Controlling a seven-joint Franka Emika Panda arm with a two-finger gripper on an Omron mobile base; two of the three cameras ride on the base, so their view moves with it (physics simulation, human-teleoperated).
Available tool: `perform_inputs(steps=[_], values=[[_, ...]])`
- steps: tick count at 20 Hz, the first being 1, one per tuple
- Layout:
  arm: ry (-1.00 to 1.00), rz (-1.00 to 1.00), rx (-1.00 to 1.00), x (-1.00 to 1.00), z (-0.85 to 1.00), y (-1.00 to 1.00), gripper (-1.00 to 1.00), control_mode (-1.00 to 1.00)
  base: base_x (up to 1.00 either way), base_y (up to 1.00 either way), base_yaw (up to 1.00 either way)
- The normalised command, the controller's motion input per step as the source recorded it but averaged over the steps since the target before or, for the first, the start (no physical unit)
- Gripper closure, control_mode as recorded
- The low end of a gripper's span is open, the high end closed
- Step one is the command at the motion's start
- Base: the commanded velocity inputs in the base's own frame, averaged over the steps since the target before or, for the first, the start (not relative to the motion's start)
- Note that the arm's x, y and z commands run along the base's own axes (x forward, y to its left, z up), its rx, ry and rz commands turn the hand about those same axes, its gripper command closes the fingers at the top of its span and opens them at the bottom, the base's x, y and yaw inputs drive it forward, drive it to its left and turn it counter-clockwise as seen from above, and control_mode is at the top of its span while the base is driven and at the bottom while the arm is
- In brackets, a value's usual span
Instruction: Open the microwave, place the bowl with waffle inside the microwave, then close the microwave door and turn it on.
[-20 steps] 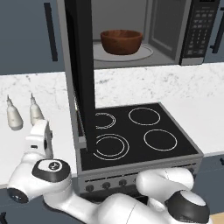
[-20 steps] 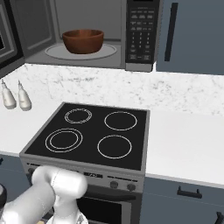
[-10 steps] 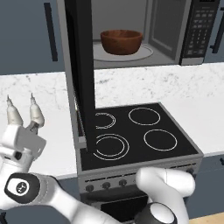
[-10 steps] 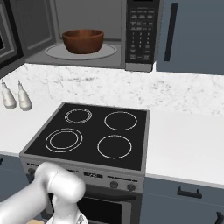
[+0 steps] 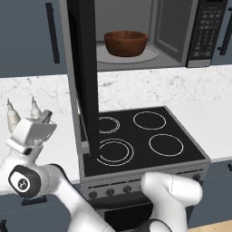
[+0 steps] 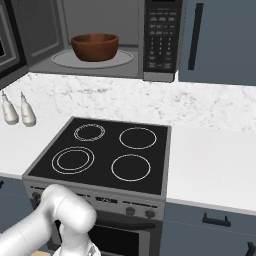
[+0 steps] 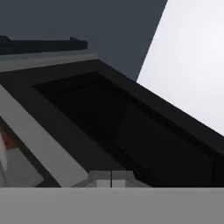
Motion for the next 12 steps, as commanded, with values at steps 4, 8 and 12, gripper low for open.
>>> perform_inputs(steps=[4,8,12], values=[[-0.12,0.0,0.22,0.0,0.92,-1.0,1.0,-1.0,0.0,0.0,0.0],[-0.02,0.02,0.24,0.0,0.98,-1.0,1.0,-1.0,0.0,0.0,0.0],[0.03,0.09,0.23,0.0,0.98,-1.0,1.0,-1.0,0.0,0.0,0.0]])
